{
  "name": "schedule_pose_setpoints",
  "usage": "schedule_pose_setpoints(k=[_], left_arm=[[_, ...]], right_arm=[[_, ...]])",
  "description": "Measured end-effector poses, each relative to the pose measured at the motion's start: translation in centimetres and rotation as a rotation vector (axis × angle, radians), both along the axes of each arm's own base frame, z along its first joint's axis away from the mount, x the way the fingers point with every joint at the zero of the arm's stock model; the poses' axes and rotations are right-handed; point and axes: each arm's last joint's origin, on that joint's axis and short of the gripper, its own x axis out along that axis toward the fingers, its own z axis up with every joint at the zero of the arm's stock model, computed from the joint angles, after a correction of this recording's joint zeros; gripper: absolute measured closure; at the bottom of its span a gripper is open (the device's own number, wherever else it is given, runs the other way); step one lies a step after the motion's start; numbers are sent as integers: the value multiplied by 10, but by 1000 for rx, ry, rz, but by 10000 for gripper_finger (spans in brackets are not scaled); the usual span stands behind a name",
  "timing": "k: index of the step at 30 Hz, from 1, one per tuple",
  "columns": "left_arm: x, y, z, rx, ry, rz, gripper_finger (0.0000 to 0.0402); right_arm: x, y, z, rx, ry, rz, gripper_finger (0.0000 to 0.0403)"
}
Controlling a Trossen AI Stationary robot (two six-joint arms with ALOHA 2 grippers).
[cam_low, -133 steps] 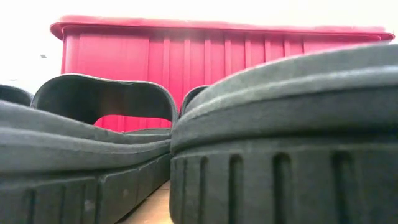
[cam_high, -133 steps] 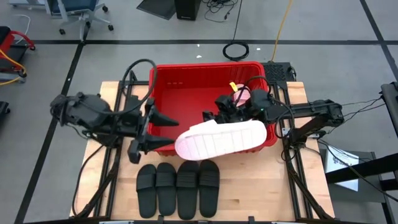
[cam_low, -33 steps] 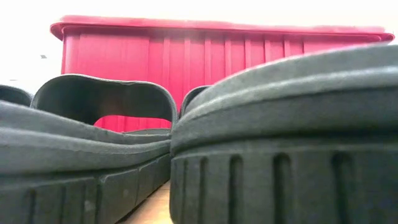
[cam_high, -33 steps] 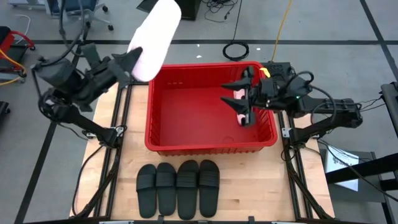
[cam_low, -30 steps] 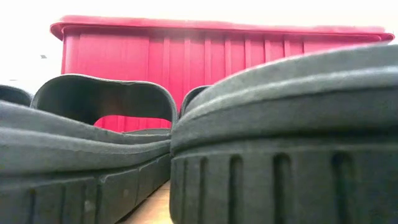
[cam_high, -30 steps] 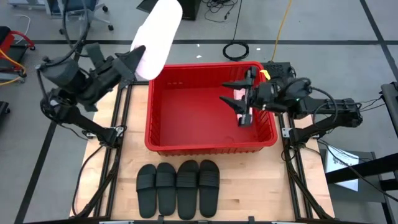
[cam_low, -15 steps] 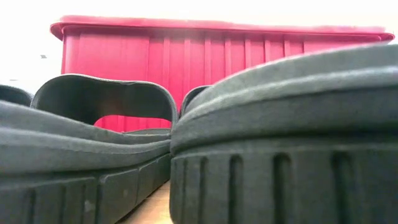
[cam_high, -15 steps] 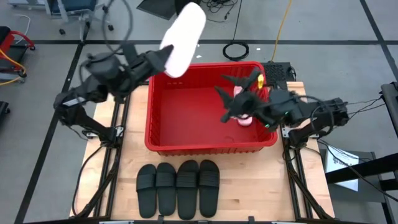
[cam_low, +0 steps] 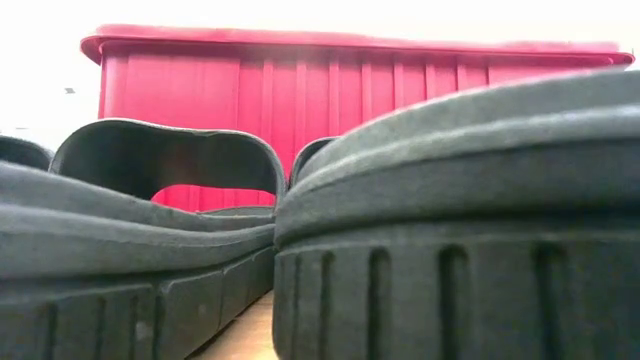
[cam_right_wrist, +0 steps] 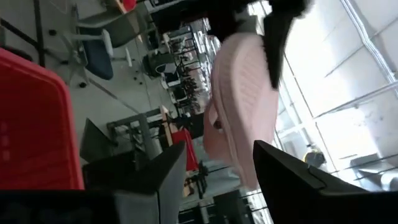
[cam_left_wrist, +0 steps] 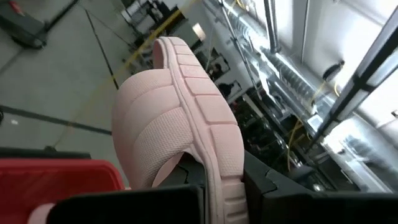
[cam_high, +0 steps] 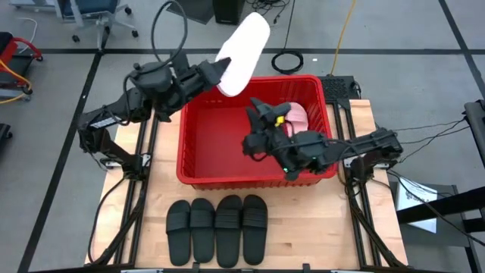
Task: Pick and place slides into bin
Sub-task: Stack the pink slide on top of the pink slide in the red bin
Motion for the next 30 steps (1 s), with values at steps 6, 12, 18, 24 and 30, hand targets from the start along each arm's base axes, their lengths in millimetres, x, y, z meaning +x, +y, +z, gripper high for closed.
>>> schedule_pose_setpoints(k=[6, 12, 18, 24, 30], left_arm=[[9, -1, -4, -25, -12, -57, 368], [8, -1, -3, -31, -25, -72, 368], [8, -1, -3, -35, -31, -67, 367], [9, -1, -3, -44, -38, -68, 367], [12, -2, -4, -52, -49, -96, 366]], right_arm=[[8, -12, -1, -38, -6, -31, 225], [11, -21, -1, -62, 3, -28, 225], [12, -24, 0, -93, 14, 0, 225], [13, -32, 2, -120, 16, 0, 225], [13, -40, 5, -129, -5, -19, 225]])
